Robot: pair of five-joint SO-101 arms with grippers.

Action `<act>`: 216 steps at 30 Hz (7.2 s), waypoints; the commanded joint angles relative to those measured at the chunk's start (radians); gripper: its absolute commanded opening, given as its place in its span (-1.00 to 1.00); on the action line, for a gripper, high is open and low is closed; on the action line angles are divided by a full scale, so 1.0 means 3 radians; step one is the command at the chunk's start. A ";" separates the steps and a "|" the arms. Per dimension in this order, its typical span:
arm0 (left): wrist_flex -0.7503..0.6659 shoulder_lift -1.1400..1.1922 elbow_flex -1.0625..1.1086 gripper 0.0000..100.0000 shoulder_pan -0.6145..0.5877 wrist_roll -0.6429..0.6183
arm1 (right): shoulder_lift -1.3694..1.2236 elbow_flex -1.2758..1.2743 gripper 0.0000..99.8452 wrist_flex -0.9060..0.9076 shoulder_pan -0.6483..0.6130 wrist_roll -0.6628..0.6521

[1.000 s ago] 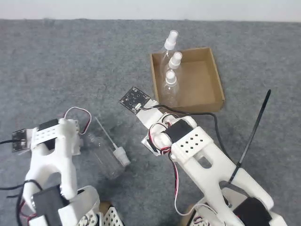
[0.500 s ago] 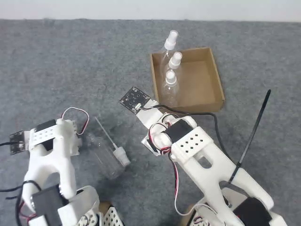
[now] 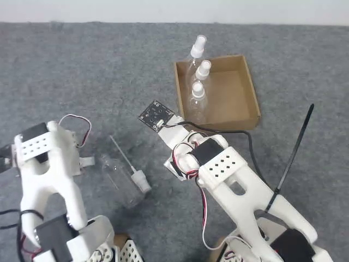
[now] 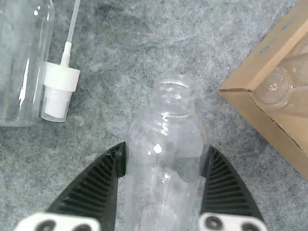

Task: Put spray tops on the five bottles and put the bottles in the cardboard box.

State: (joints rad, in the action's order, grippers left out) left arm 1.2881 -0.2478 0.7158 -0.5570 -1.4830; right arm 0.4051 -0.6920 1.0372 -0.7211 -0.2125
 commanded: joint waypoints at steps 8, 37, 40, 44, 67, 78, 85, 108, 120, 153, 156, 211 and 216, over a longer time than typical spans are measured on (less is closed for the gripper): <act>0.0056 -0.0051 -0.0202 -0.54 -0.0041 0.1350 | 0.0192 0.0046 -0.75 -0.0023 0.0090 -0.0164; 0.0056 -0.0031 -0.0187 -0.55 -0.0082 0.4501 | 0.0187 0.0051 -0.75 -0.0049 0.0156 -0.0169; 0.0056 -0.0026 -0.0182 -0.55 -0.0082 0.4762 | 0.0187 0.0051 -0.75 -0.0049 0.0156 -0.0169; 0.0056 -0.0031 -0.0182 -0.55 -0.0082 0.5406 | 0.0187 0.0051 -0.75 -0.0049 0.0156 -0.0169; 0.0051 -0.0026 -0.0202 -0.55 -0.0082 0.8280 | 0.0171 0.0051 -0.75 -0.0090 0.0156 -0.0169; -0.0138 -0.0020 -0.0192 -0.55 -0.0066 0.8940 | 0.0171 0.0046 -0.75 -0.0090 0.0156 -0.0169; -0.0281 -0.0010 -0.0171 -0.55 -0.0061 0.9206 | 0.0171 0.0046 -0.75 -0.0090 0.0156 -0.0169; -0.0583 0.0941 -0.0366 -0.77 0.0015 0.9206 | 0.0171 0.0046 -0.75 -0.0090 0.0156 -0.0169; 0.0251 0.0941 -0.0811 -0.96 -0.0005 0.9211 | 0.0171 0.0046 -0.75 -0.0090 0.0156 -0.0169; 0.0834 0.0941 -0.0964 -0.97 -0.0266 0.7360 | 0.0171 0.0046 -0.75 -0.0090 0.0156 -0.0169; 0.0839 0.0951 -0.0949 -0.97 -0.0266 0.7360 | 0.0171 0.0046 -0.75 -0.0090 0.0156 -0.0169; 0.0890 0.0936 -0.1926 -0.97 0.0568 0.4337 | 0.0171 0.0041 -0.75 -0.0095 0.0136 -0.0169; 0.0905 0.0936 -0.2069 -0.97 0.0593 0.4194 | 0.0171 0.0041 -0.75 -0.0095 0.0136 -0.0169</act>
State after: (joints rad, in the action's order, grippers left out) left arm 1.5704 0.0483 0.1941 -0.3867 -0.1895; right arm 0.4051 -0.6920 1.0265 -0.6935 -0.2478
